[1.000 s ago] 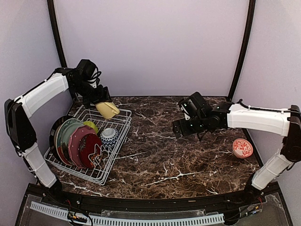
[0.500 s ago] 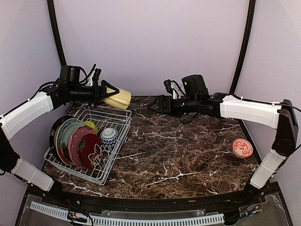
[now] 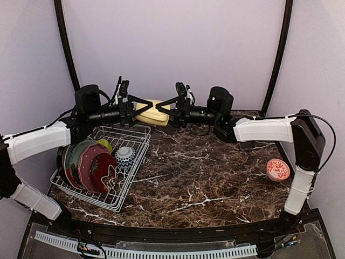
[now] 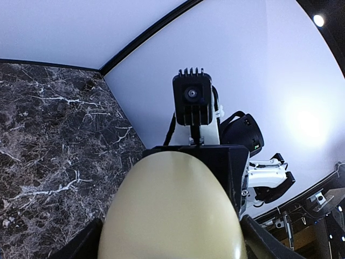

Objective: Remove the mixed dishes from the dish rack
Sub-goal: Pass from the left arm to the right

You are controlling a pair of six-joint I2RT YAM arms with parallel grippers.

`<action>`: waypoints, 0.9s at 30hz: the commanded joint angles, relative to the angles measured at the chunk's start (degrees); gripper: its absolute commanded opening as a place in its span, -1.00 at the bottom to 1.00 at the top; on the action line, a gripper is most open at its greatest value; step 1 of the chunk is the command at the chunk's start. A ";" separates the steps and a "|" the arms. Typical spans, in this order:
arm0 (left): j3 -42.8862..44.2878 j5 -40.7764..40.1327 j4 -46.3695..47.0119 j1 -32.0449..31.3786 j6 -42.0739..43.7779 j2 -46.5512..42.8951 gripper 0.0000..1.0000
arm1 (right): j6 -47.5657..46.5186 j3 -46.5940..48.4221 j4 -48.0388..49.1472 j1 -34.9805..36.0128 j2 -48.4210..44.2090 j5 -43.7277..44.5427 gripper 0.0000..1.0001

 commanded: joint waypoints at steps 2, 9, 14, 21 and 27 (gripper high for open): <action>-0.73 0.85 11.71 -0.34 -2.75 0.16 -0.44 | 9.51 -2.50 15.16 0.93 0.96 -3.17 0.09; -1.23 1.61 15.02 -0.34 -4.56 2.28 -0.44 | 11.26 -3.58 18.22 1.02 0.65 -2.94 -0.51; -0.65 3.07 14.10 -0.39 -3.64 3.45 -0.23 | 11.43 -5.30 19.71 0.11 0.12 -2.28 -1.00; -0.07 3.69 4.91 0.63 5.99 2.40 0.83 | 7.38 -10.89 17.49 -2.53 -4.90 -1.47 -1.00; 4.84 1.58 -11.46 3.67 17.98 0.27 0.98 | -1.84 -16.15 5.62 -4.80 -12.75 -0.08 -1.00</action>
